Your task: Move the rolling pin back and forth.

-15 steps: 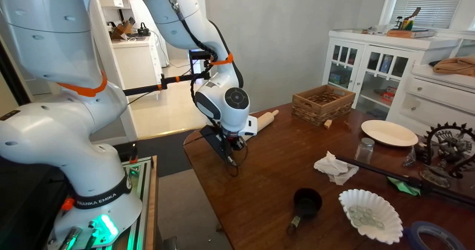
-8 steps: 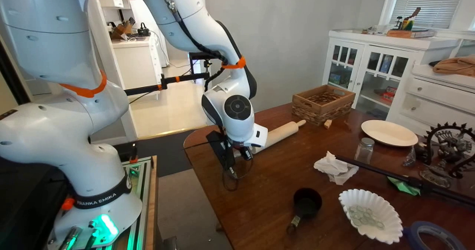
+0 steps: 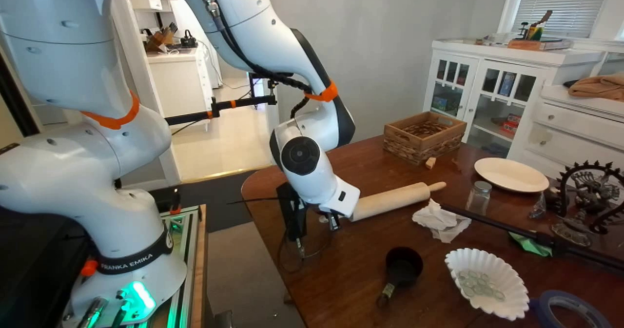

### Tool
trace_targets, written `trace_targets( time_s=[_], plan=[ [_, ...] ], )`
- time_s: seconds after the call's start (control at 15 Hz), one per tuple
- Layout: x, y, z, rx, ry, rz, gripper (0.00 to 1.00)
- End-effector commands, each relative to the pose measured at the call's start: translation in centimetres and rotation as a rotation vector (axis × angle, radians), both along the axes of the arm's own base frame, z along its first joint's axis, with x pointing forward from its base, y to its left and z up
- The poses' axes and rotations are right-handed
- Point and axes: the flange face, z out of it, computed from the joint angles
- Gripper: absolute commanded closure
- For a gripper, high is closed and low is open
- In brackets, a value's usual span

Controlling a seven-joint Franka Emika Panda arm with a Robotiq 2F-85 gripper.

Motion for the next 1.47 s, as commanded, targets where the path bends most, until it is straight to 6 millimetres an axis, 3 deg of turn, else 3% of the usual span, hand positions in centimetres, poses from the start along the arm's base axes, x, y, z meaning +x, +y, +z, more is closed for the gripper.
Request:
trace_targets(
  time_s=[0.0, 0.2, 0.4, 1.4],
  plan=[
    [-0.9, -2.0, 0.2, -0.012, -0.029, -0.082, 0.93],
    [-1.2, -2.4, -0.2, -0.022, -0.031, -0.081, 0.93],
    [-1.0, -1.2, -0.5, -0.037, -0.029, -0.004, 0.93],
    [-0.3, 8.4, -2.1, -0.142, -0.017, 0.456, 0.93]
  ],
)
